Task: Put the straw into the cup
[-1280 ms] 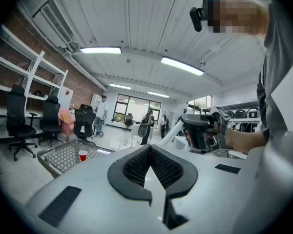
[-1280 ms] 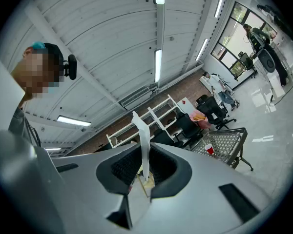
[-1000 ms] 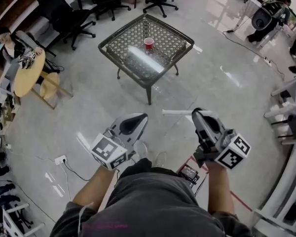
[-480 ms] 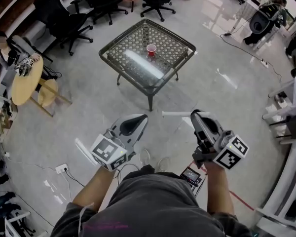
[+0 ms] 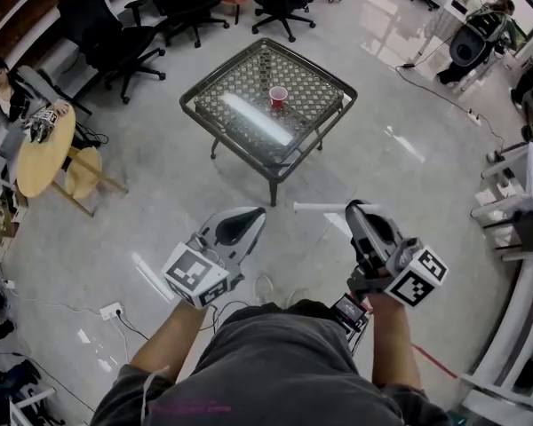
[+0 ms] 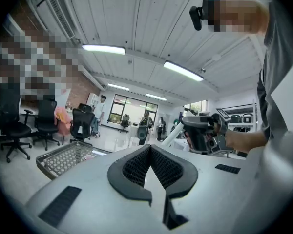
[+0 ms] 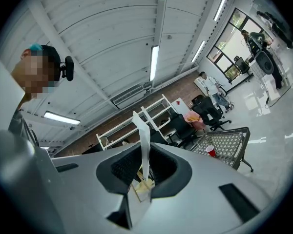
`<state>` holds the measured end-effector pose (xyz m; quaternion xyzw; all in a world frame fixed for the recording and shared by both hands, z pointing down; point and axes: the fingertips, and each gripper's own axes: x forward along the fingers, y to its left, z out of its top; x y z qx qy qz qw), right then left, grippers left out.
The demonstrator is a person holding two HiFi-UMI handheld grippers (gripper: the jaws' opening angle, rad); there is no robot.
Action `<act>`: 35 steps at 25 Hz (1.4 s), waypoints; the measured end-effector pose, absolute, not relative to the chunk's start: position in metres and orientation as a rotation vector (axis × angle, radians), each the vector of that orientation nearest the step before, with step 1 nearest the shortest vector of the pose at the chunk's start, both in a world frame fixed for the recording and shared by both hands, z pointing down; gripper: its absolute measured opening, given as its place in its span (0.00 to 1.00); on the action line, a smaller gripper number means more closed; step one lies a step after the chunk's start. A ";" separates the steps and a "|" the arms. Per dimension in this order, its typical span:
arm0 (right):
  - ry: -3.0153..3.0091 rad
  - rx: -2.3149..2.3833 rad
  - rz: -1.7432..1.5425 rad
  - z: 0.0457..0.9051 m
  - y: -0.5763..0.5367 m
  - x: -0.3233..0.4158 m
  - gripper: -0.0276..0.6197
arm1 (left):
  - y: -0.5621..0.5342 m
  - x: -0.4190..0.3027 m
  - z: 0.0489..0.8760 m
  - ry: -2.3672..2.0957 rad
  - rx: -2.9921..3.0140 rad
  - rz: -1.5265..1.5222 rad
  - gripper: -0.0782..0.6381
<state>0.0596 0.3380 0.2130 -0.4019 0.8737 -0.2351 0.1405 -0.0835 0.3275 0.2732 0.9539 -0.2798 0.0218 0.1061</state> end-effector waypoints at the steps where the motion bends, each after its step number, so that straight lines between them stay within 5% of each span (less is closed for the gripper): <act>1: 2.523 -1.163 -0.677 0.213 0.336 0.057 0.12 | 0.325 -0.086 0.274 -0.824 2.810 0.063 0.12; 35: 2.513 -1.133 -0.702 0.221 0.266 0.064 0.12 | 0.260 -0.081 0.274 -0.858 2.808 0.085 0.12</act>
